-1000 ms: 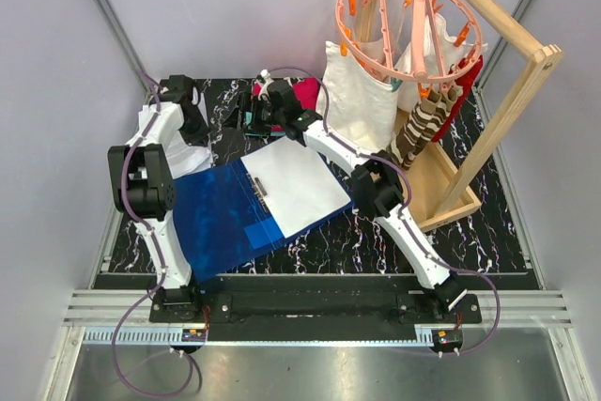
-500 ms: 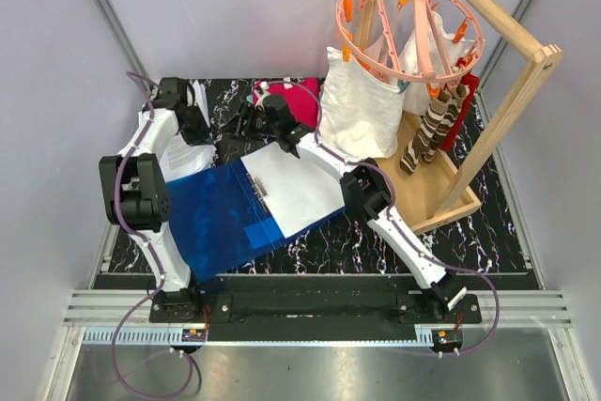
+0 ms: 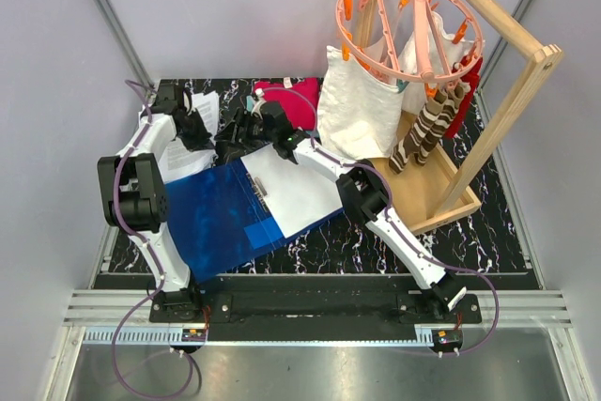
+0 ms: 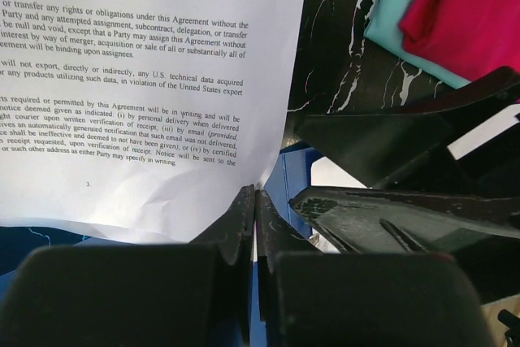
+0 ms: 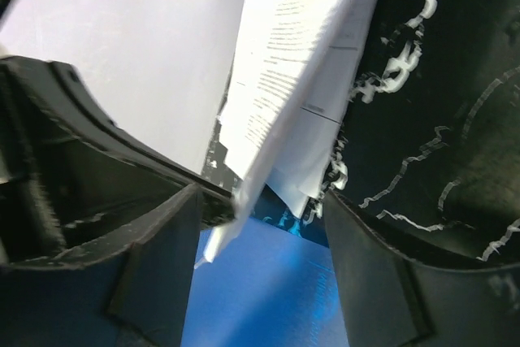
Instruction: Put the files into the folder
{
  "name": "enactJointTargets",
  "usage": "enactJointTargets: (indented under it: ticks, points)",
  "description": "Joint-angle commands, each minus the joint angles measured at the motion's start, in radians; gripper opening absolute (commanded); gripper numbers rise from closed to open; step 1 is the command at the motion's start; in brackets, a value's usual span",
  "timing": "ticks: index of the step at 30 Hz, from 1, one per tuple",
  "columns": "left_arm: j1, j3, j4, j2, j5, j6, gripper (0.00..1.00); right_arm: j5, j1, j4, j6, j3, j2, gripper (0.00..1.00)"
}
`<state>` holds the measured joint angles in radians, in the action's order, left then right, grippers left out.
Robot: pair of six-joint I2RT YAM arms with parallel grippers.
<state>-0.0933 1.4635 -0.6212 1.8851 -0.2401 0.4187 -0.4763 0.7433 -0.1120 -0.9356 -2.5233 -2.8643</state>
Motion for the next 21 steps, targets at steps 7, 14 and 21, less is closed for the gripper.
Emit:
enactJointTargets:
  ticks: [7, 14, 21]
  points:
    - [-0.013, -0.020, 0.040, -0.084, -0.050, 0.002, 0.01, -0.013, 0.011, -0.103, -0.031, -0.060, -0.035, 0.60]
    - [-0.020, -0.042, 0.040, -0.092, -0.057, 0.003, 0.09, 0.001, 0.010, -0.114, -0.049, -0.103, -0.067, 0.54]
    - [-0.029, -0.037, 0.046, -0.090, -0.071, 0.008, 0.08, 0.011, 0.010, -0.135, -0.061, -0.103, -0.076, 0.59]
